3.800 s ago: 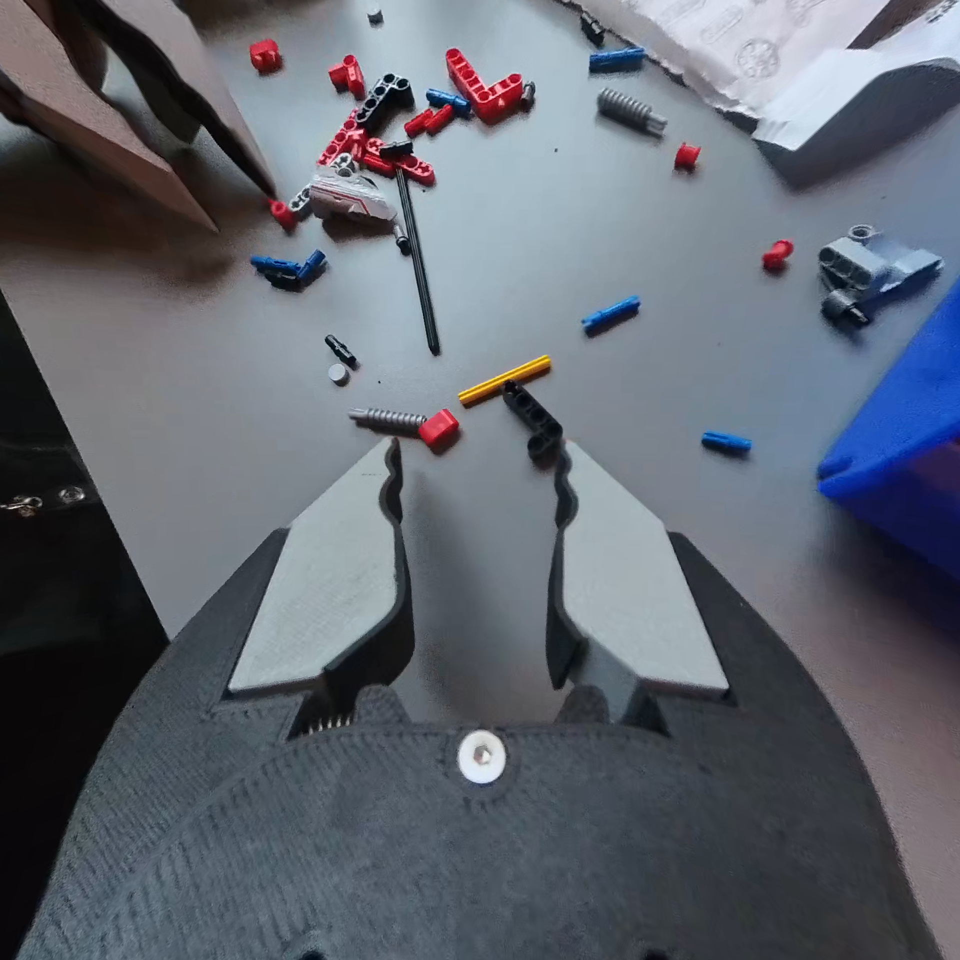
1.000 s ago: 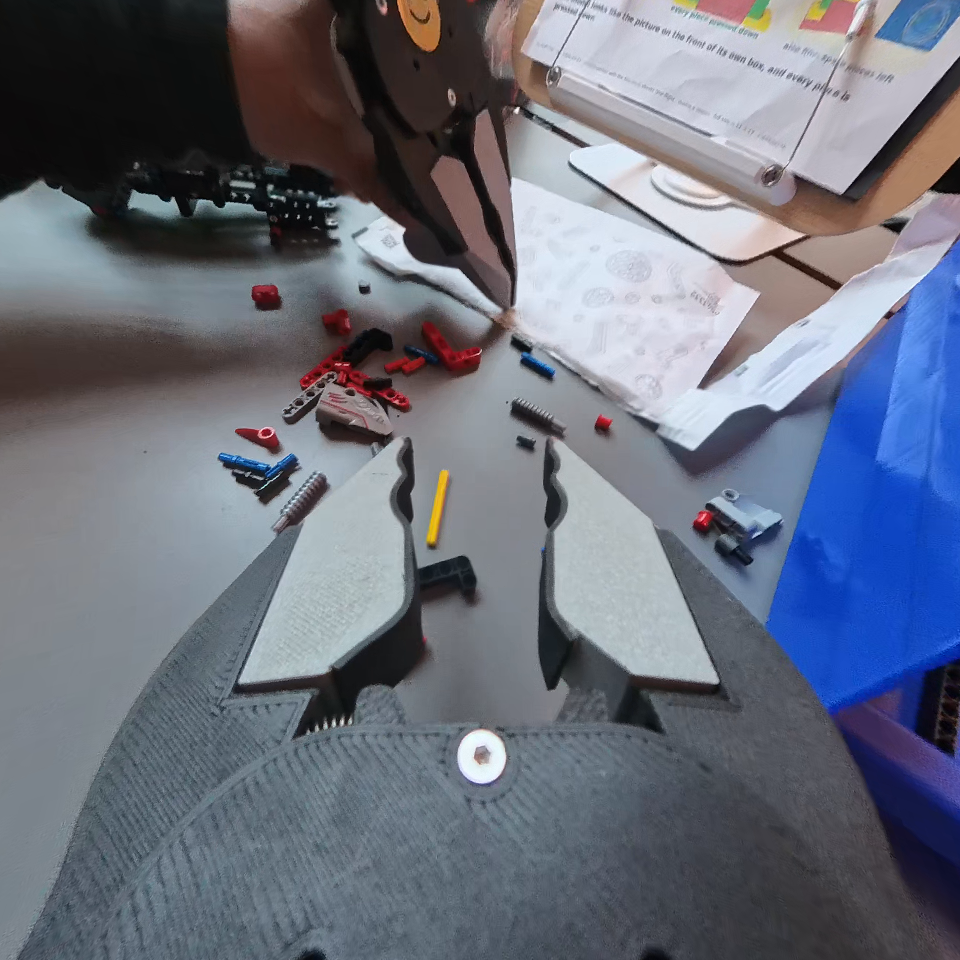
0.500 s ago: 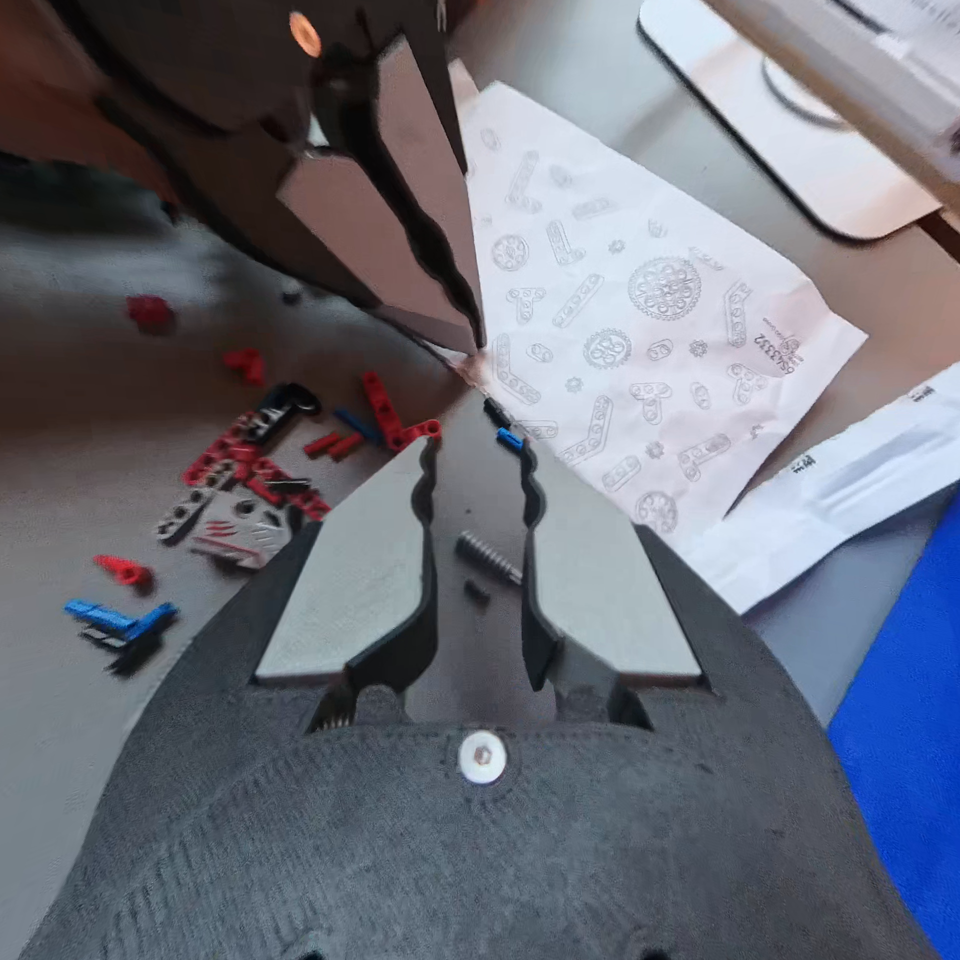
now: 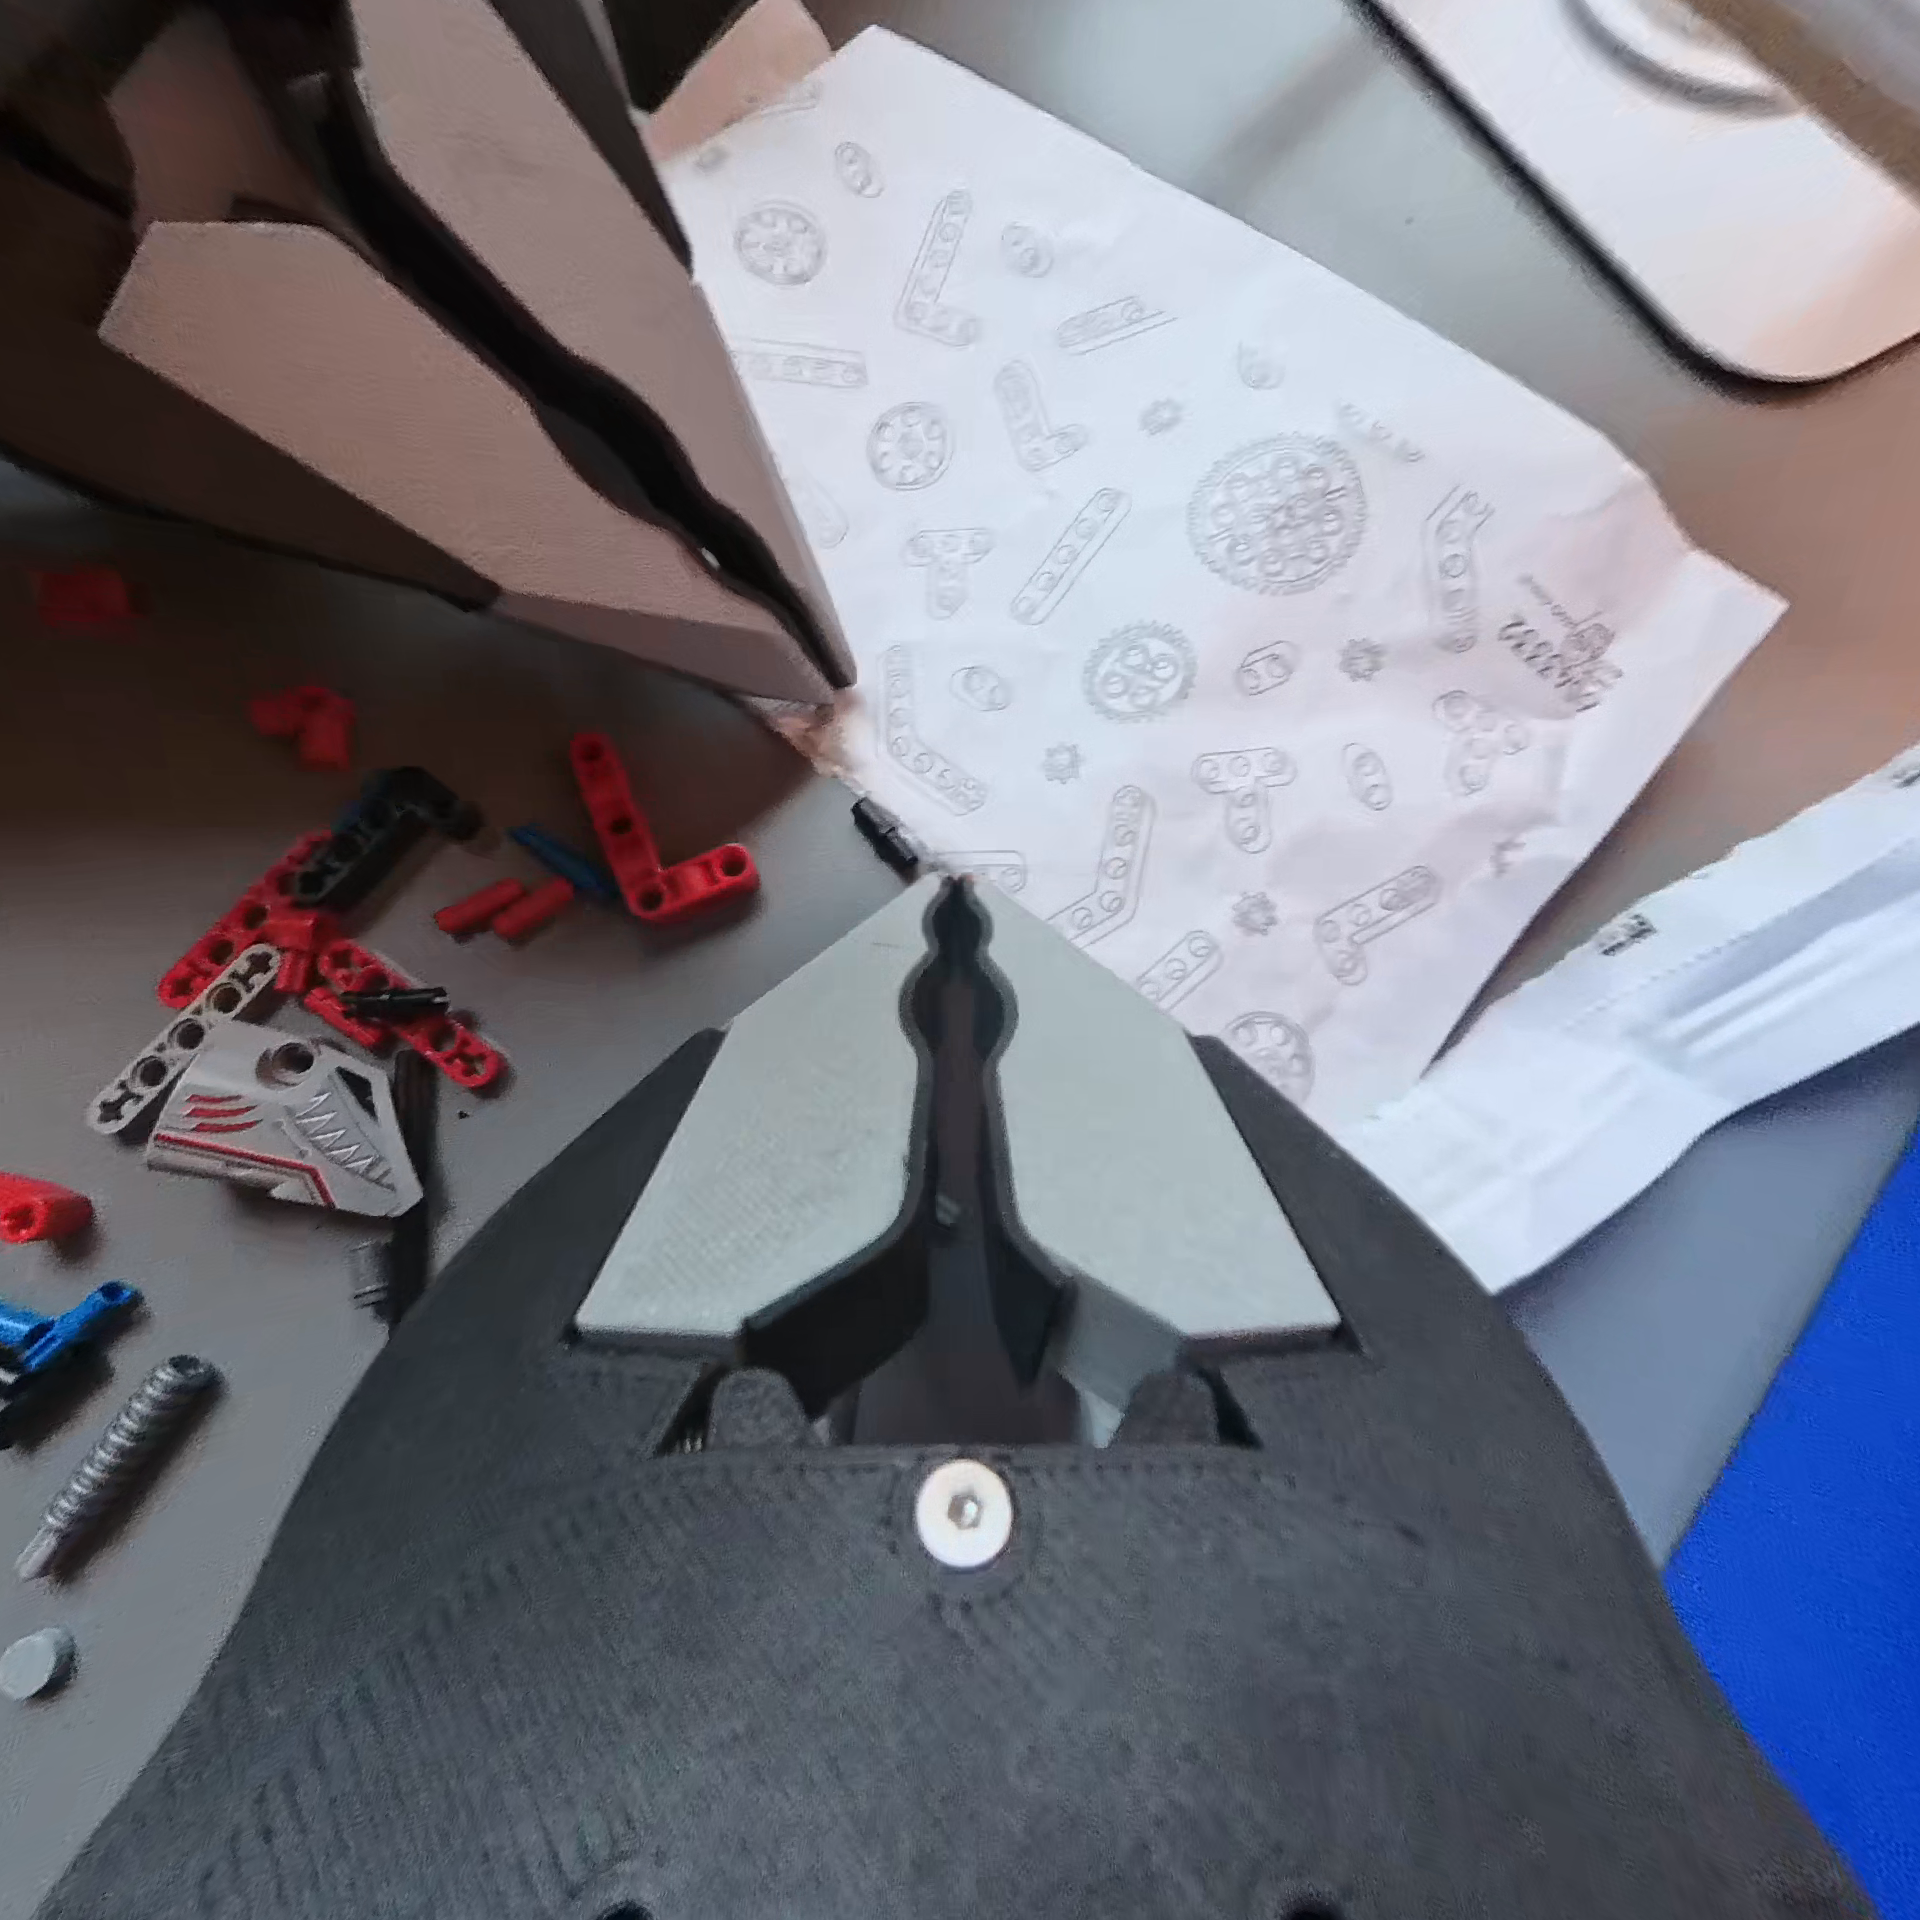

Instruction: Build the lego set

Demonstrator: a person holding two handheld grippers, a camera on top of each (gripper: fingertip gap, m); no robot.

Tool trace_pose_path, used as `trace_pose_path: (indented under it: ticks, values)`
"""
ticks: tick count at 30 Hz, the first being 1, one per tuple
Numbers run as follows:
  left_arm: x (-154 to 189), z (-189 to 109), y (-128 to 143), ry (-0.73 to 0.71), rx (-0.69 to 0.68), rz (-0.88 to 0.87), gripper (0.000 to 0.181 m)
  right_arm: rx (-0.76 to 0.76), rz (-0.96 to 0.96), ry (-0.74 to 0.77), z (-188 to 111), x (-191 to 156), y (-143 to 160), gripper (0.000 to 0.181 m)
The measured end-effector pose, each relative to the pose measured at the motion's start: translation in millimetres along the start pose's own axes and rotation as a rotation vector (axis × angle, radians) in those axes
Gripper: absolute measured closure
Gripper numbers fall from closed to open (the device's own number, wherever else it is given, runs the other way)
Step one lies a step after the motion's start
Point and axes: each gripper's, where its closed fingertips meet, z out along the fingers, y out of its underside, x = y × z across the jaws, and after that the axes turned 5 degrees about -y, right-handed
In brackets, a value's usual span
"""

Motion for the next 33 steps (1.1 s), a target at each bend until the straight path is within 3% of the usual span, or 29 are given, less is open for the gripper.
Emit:
trace_pose_path:
  ticks: [5, 7, 12, 15, 22, 28, 33]
  values:
    - [1.0, -4.3, 4.2, -0.023, 0.004, 0.003, 0.181, 0.135, -0.025, -0.029, -14.9, 0.9, -33.1, 0.18]
    - [1.1, -5.0, 5.0, -0.039, 0.003, 0.028, 0.181, 0.093, -0.029, -0.023, -11.1, 3.8, -28.4, 0.174]
    - [7.3, -4.7, 3.5, 0.03, 0.027, -0.013, 0.181, 0.048, 0.0, -0.027, 6.2, 7.6, -23.6, 0.181]
    - [8.4, -5.0, 3.7, 0.071, 0.045, -0.065, 0.181, 0.006, 0.019, -0.037, 15.0, 9.1, -18.7, 0.171]
    - [6.7, -6.3, 5.3, 0.055, 0.051, -0.049, 0.181, 0.145, 0.093, -0.053, -7.5, 8.8, -31.9, 0.166]
    - [7.2, -7.0, 6.0, 0.058, 0.049, -0.058, 0.181, 0.118, 0.13, -0.165, -8.6, 1.1, -18.1, 0.151]
    - [7.9, -7.3, 6.2, 0.068, 0.053, -0.069, 0.181, 0.026, 0.075, -0.031, 3.0, 14.5, -4.0, 0.16]
